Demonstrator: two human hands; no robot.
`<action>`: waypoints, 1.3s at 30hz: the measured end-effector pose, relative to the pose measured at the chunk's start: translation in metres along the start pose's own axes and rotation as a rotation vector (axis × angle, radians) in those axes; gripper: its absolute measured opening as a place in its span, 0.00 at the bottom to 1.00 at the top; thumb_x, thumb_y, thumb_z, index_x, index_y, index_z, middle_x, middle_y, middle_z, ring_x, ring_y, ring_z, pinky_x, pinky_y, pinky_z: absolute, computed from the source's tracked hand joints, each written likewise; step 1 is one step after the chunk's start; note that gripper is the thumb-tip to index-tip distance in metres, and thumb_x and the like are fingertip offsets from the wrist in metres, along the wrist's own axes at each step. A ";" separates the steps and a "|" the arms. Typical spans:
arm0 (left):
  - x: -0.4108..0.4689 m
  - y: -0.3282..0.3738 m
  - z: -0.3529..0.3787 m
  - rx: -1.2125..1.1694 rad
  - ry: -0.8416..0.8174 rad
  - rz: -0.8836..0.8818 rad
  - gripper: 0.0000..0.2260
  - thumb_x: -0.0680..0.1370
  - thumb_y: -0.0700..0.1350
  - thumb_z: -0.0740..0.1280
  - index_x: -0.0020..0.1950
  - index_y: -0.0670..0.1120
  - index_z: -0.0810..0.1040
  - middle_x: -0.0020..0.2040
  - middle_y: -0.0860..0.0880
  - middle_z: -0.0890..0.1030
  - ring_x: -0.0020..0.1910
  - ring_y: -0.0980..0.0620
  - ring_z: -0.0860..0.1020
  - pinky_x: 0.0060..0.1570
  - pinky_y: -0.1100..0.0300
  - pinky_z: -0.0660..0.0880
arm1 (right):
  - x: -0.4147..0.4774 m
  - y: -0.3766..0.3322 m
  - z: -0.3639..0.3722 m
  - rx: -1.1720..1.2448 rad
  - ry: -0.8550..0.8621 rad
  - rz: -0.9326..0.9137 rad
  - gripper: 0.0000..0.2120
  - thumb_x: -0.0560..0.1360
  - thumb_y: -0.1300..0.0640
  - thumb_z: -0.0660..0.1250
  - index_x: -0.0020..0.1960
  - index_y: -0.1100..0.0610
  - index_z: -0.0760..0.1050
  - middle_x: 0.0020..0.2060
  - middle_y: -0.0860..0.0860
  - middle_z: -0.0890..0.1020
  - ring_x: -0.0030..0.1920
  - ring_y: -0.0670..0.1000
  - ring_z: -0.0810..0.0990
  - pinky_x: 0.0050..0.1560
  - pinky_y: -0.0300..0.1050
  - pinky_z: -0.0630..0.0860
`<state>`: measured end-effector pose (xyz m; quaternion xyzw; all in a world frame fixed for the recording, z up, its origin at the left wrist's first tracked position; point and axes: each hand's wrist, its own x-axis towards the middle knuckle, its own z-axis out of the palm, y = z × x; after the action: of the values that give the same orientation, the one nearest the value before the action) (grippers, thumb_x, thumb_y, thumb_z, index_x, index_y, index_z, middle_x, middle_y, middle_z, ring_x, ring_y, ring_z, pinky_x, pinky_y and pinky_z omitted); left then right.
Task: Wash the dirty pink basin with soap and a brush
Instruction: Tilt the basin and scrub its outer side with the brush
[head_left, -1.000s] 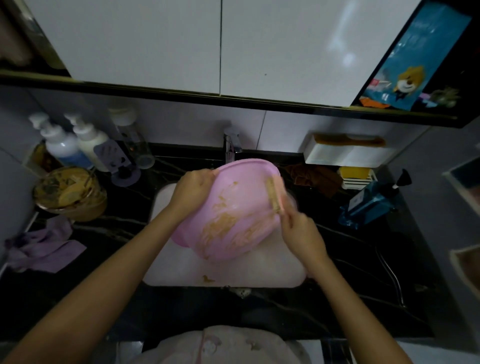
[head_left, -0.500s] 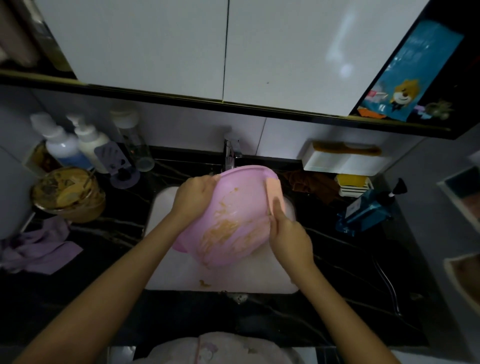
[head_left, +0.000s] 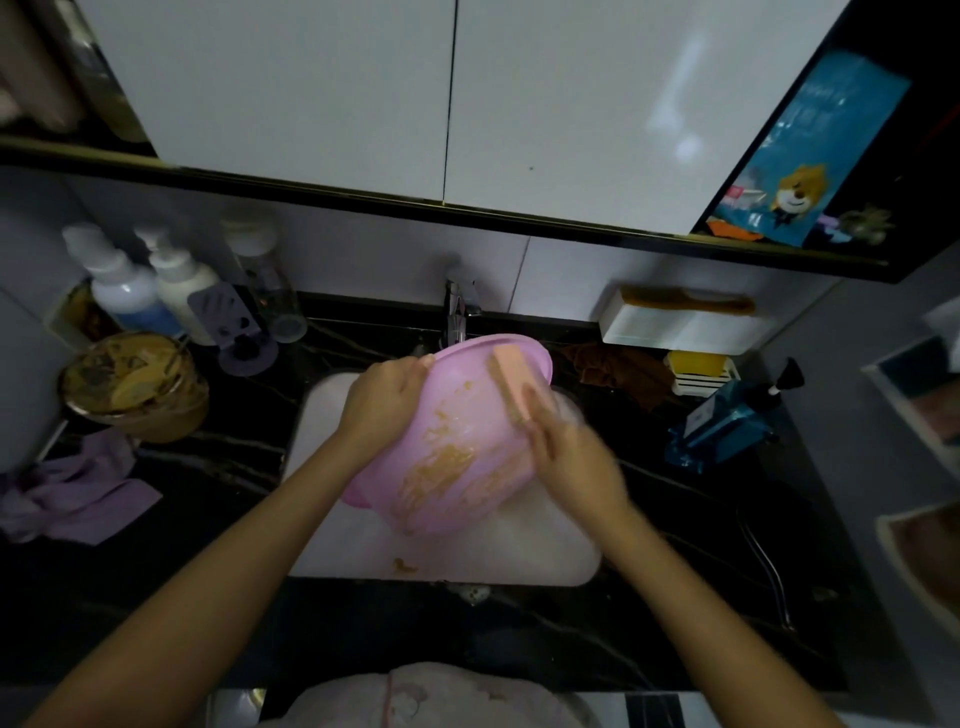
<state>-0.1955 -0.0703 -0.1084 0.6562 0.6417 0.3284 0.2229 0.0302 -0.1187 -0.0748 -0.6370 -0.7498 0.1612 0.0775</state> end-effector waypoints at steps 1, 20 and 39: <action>0.001 0.002 0.001 0.004 -0.012 -0.008 0.22 0.77 0.59 0.49 0.33 0.45 0.69 0.35 0.43 0.78 0.36 0.42 0.76 0.38 0.50 0.71 | -0.012 -0.014 0.010 0.001 -0.025 -0.063 0.24 0.81 0.48 0.52 0.76 0.41 0.52 0.43 0.59 0.81 0.42 0.60 0.80 0.33 0.46 0.65; 0.007 0.011 0.008 0.046 -0.024 0.036 0.22 0.77 0.58 0.49 0.33 0.45 0.69 0.34 0.43 0.77 0.36 0.42 0.74 0.35 0.53 0.67 | -0.005 -0.017 0.005 0.091 0.061 0.183 0.23 0.82 0.50 0.50 0.77 0.46 0.53 0.49 0.58 0.81 0.45 0.60 0.80 0.39 0.48 0.73; 0.022 0.000 0.003 0.032 -0.023 -0.007 0.23 0.79 0.58 0.51 0.32 0.44 0.70 0.34 0.44 0.77 0.37 0.42 0.75 0.36 0.54 0.67 | -0.006 0.013 0.053 0.515 0.289 0.435 0.21 0.82 0.51 0.52 0.75 0.43 0.58 0.44 0.59 0.82 0.41 0.57 0.80 0.38 0.48 0.75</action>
<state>-0.1941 -0.0479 -0.1070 0.6612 0.6467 0.3097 0.2206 0.0267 -0.1306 -0.1279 -0.7574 -0.5130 0.2659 0.3042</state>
